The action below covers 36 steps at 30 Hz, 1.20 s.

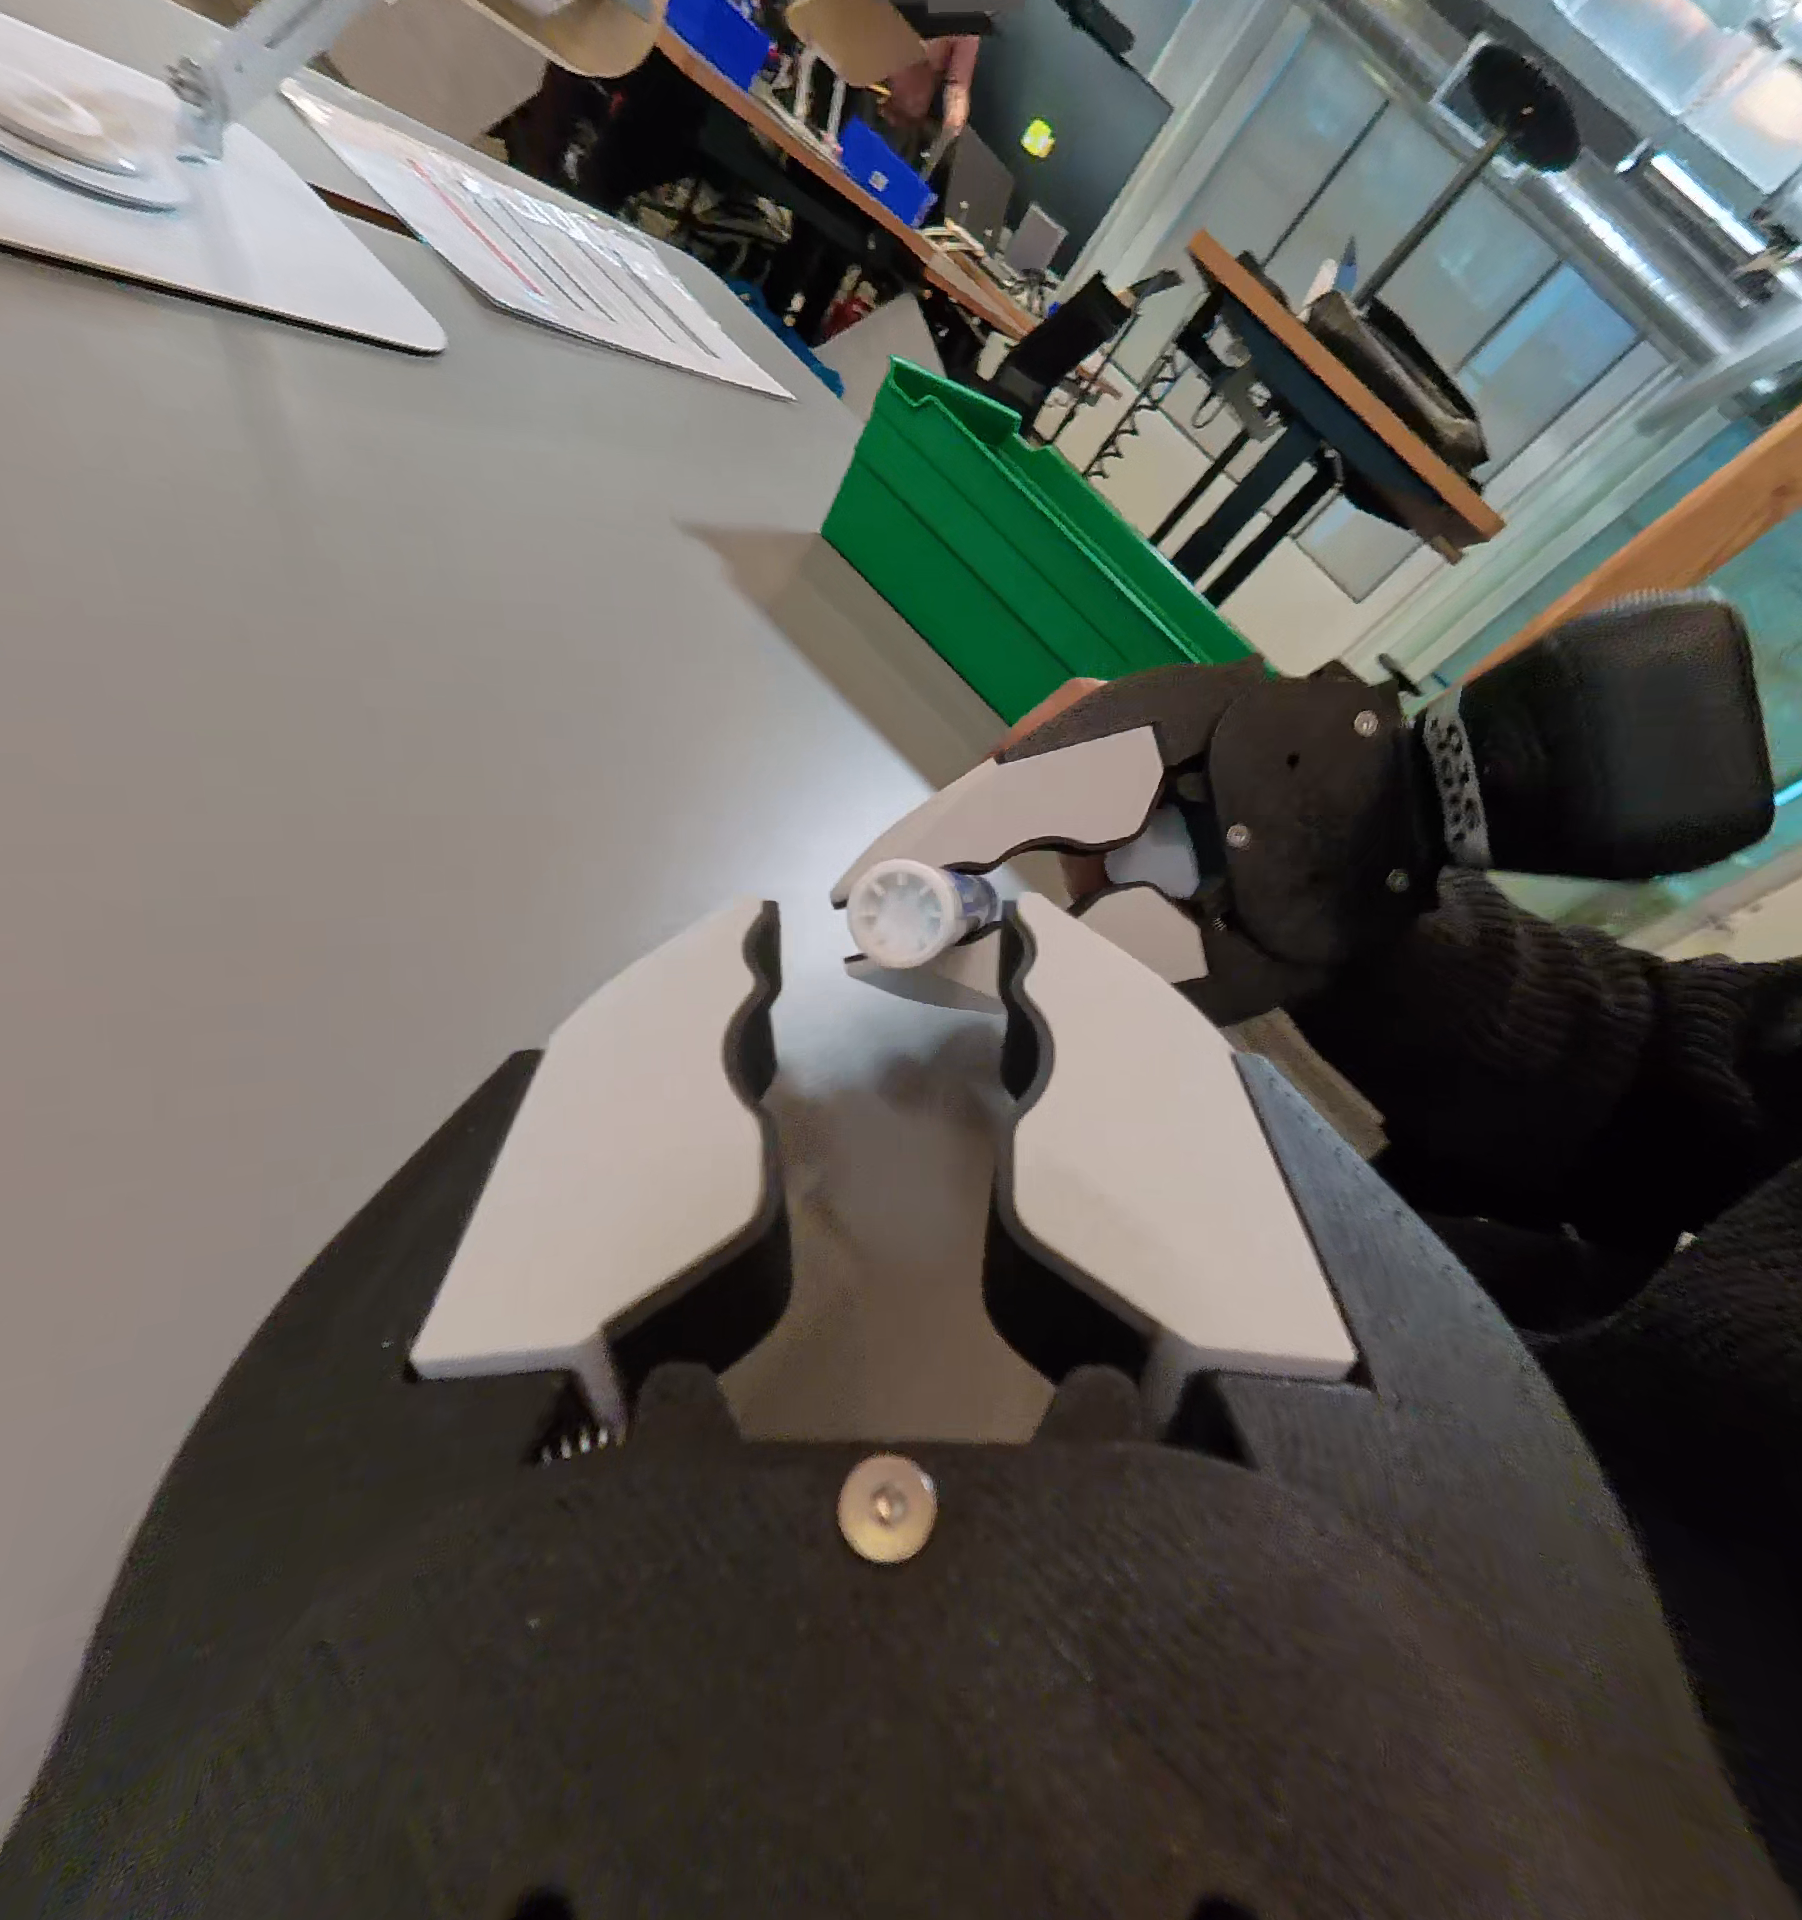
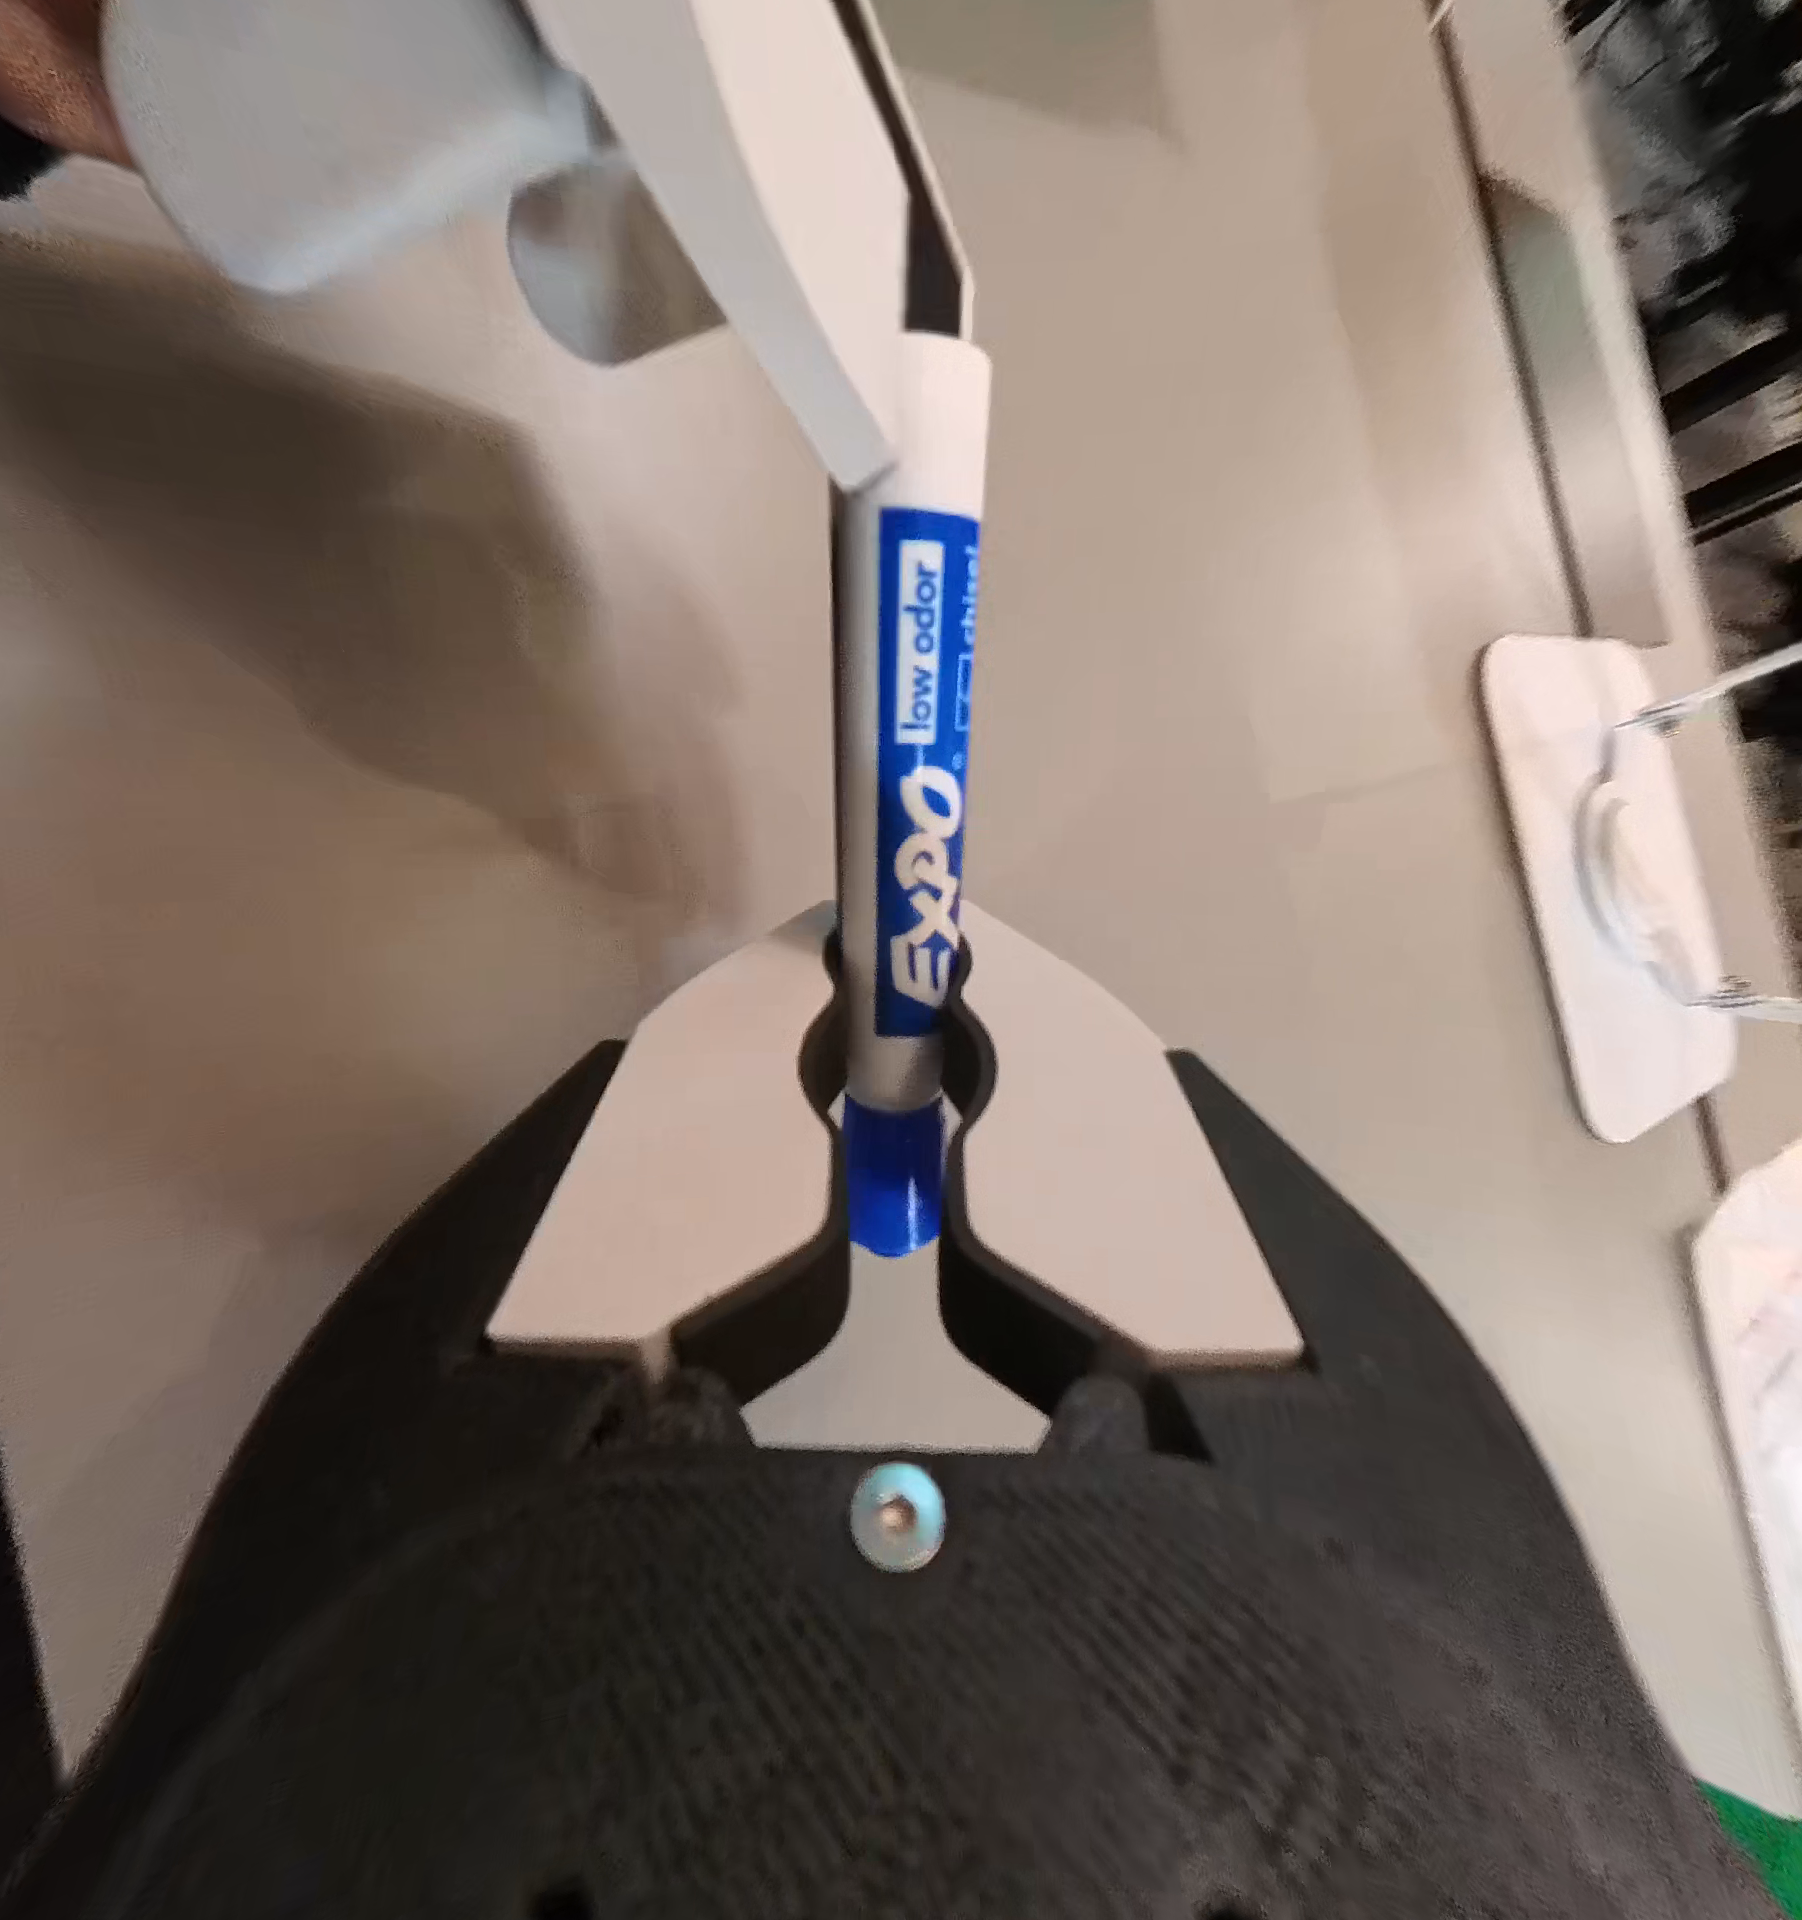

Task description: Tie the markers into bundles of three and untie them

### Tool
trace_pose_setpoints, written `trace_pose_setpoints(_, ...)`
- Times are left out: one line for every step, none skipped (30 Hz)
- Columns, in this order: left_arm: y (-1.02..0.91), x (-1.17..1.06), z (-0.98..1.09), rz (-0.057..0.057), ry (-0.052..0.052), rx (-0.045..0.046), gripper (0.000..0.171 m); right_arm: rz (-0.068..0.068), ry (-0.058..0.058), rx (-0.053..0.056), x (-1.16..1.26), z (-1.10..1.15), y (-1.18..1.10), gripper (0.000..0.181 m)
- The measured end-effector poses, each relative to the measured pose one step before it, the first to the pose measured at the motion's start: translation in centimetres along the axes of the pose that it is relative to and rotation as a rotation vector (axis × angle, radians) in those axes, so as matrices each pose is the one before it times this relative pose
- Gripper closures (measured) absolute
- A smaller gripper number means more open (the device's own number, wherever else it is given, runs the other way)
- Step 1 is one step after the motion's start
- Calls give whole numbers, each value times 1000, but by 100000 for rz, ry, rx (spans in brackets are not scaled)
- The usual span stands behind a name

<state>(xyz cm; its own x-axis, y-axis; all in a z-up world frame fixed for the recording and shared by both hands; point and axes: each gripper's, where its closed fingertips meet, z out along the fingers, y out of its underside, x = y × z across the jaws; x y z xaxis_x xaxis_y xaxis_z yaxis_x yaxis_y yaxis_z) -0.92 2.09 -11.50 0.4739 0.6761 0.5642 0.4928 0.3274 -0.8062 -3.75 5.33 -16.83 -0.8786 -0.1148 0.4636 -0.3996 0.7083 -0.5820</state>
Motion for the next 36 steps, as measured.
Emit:
trace_pose_setpoints(55, -257, -13, 797, -1838, -458, 126, 3028, -4449, -1558, -169, 3, 380, 167)
trace_pose_setpoints(126, -219, -2, 447, -1290, -804, 122, 3730, -4678, -1668, -135, -24, 381, 167)
trace_pose_setpoints(146, -167, 24, 152, -688, -886, 121, 4160, -5978, -1983, -264, -57, 413, 167)
trace_pose_setpoints(115, -51, 33, -131, 189, -632, 121, 4441, -6249, -2548, -290, -48, 481, 167)
trace_pose_setpoints(113, 1, 62, -489, 491, -659, 121, 3737, -4426, -1403, -102, -97, 343, 167)
trace_pose_setpoints(109, -1, 84, -555, 371, -631, 121, 2710, -3737, -1021, -121, -128, 303, 167)
trace_pose_setpoints(183, 1, 111, -454, 379, -991, 121, 2144, -2818, -1801, -119, -134, 374, 167)
trace_pose_setpoints(211, 9, 125, -413, 250, -1231, 121, 1216, -1434, -2020, -49, -121, 377, 167)
trace_pose_setpoints(201, 45, 131, -251, 399, -1110, 121, 304, -826, -1995, -63, -113, 362, 167)
trace_pose_setpoints(197, 125, 141, -98, 733, -1148, 122, -485, -1554, -2818, -234, -44, 454, 167)
trace_pose_setpoints(192, 118, 145, 26, 664, -1167, 122, -1136, -1712, -3409, -279, 12, 511, 167)
trace_pose_setpoints(243, 119, 155, 197, 588, -1297, 122, -1823, -1358, -3873, -255, 31, 547, 167)
trace_pose_setpoints(286, 167, 173, 308, 1030, -1664, 124, -2122, -964, -4074, -186, 17, 541, 167)
trace_pose_setpoints(341, 242, 186, 156, 1522, -1894, 127, -2294, -910, -3584, -157, 2, 461, 167)
trace_pose_setpoints(353, 282, 206, -148, 1816, -1993, 128, -2457, -599, -2503, -111, -32, 304, 167)
trace_pose_setpoints(375, 274, 202, -478, 1896, -2022, 129, -2836, -1238, -1496, -207, -70, 212, 167)
trace_pose_setpoints(324, 261, 203, -612, 1793, -1724, 129, -2313, -2708, -1167, -405, -67, 200, 167)
trace_pose_setpoints(214, 177, 170, -380, 1122, -1138, 129, -1252, -3093, -1336, -424, -63, 214, 167)
trace_pose_setpoints(113, 99, 124, 112, 386, -589, 129, -855, -2279, -1017, -285, -54, 165, 167)
trace_pose_setpoints(69, 39, 87, 549, -6, -383, 129, -634, -1445, -434, -153, -59, 78, 167)
trace_pose_setpoints(51, 22, 47, 758, -193, -409, 129, -97, -1086, 46, -101, -70, 21, 167)
trace_pose_setpoints(39, -45, 15, 772, -557, -332, 128, 298, -720, 586, -32, -72, -29, 167)
trace_pose_setpoints(4, -57, -13, 786, -722, -70, 128, 326, -449, 714, -19, -85, -5, 167)
trace_pose_setpoints(4, -34, -59, 670, -542, -84, 127, 155, -74, 727, 27, -105, 25, 167)
trace_pose_setpoints(11, 2, -79, 401, -183, -161, 127, 240, -81, 588, 34, -122, 91, 167)
trace_pose_setpoints(2, 72, -105, 78, 454, -240, 128, 507, 169, 710, 89, -145, 92, 167)
trace_pose_setpoints(-110, 23, -164, -309, 265, 468, 128, 714, 548, 1035, 177, -181, 85, 167)
trace_pose_setpoints(-310, -71, -246, -398, -181, 1648, 128, 1076, 434, 1476, 177, -214, 40, 167)
trace_pose_setpoints(-491, -134, -331, -373, -456, 2588, 128, 1518, -16, 2371, 116, -261, -89, 167)
trace_pose_setpoints(-556, -196, -372, -401, -725, 2910, 128, 1717, -872, 3306, -35, -288, -257, 167)
trace_pose_setpoints(-544, -283, -406, -332, -1219, 2794, 129, 1682, -1443, 3453, -137, -280, -305, 167)
trace_pose_setpoints(-552, -333, -436, -162, -1651, 2867, 129, 1372, -1340, 2771, -126, -246, -250, 167)
trace_pose_setpoints(-607, -295, -477, 88, -1787, 2847, 129, 802, -859, 1672, -43, -169, -110, 167)
trace_pose_setpoints(-696, -191, -545, 748, -1737, 2850, 129, 411, -409, 765, 14, -116, -20, 167)
trace_pose_setpoints(-814, -114, -646, 1255, -1914, 2778, 129, 308, 83, 234, 95, -55, 29, 167)
trace_pose_setpoints(-1014, -54, -785, 1160, -2125, 2962, 128, 164, 401, 70, 116, -26, 47, 167)
